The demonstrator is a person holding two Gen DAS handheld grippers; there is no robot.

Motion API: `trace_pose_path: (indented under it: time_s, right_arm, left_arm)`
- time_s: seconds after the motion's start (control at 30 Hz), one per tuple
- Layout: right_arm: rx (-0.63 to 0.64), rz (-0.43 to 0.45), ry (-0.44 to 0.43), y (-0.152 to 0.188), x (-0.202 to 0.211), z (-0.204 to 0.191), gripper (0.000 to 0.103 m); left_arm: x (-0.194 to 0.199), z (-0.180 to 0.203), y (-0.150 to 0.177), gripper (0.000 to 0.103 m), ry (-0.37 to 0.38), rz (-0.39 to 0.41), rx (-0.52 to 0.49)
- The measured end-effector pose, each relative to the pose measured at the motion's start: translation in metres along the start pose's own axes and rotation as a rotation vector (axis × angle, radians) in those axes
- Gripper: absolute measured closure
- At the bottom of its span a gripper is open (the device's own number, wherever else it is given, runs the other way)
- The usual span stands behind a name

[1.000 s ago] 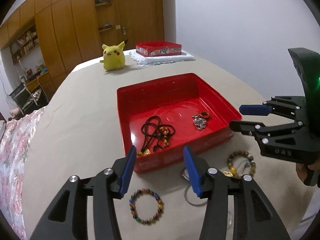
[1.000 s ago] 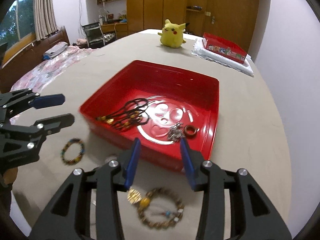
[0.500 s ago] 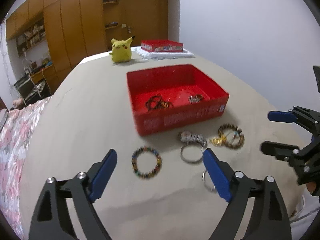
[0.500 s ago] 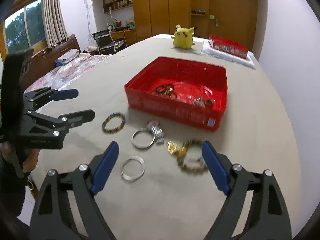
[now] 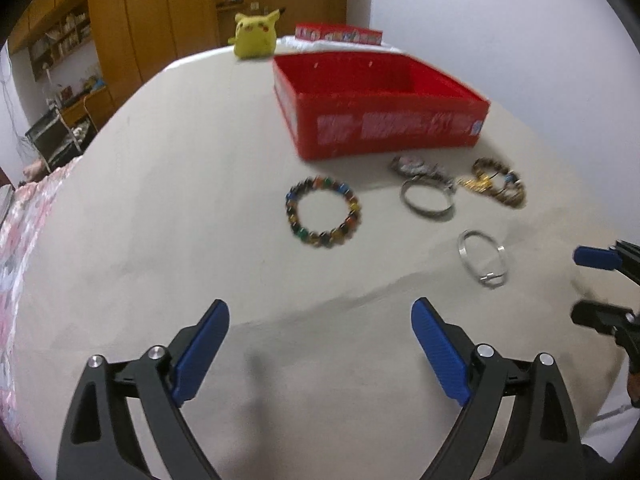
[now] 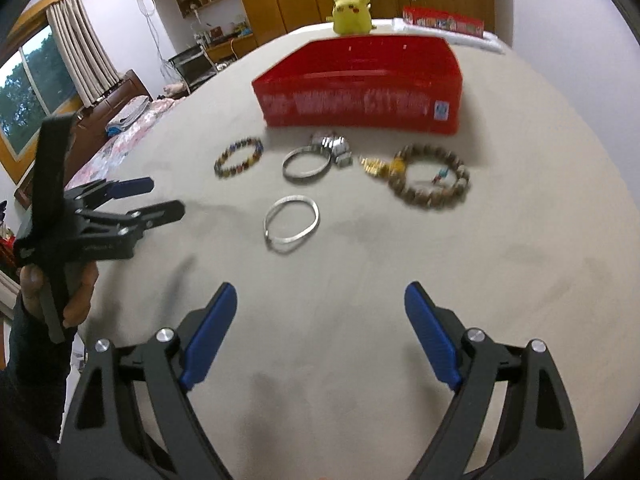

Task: Organize jewelry
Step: 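Move both tools back toward the remaining bracelets and bangles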

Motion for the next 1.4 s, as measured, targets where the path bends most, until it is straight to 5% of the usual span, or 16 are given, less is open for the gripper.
trace_pose_path:
  time_s: [0.5,0.83,1.3,1.4]
  right_arm:
    - [0.032,-0.016,-0.006,-0.011,-0.022,-0.002,0.039]
    - [0.052,-0.005,-0.015,-0.03,-0.033,-0.004,0.054]
    - [0.086,-0.022,-0.043,-0.038,-0.047,-0.015,0.054]
    - [0.1,-0.02,-0.051,-0.037,-0.047,-0.022,0.041]
  left_arm:
    - [-0.023,-0.022,-0.025,0.013,0.003,-0.013,0.049]
    - [-0.045,-0.041,-0.061,0.032,-0.036,-0.017,0.06]
    - [-0.061,-0.041,-0.057,0.034,-0.053,-0.024,0.03]
    - [-0.062,-0.04,-0.057,0.034,-0.06,-0.019,0.023]
Point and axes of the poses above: each gripper's, at about its wrist camera, not at the fingertips, and x roughly against the way its jaws point, z to its right, y to its underside, the point moved 8 cm from there along -x, roughly the way its jaws point, and after that the axes turned 11 degrees about y, right-handed, at the moved point
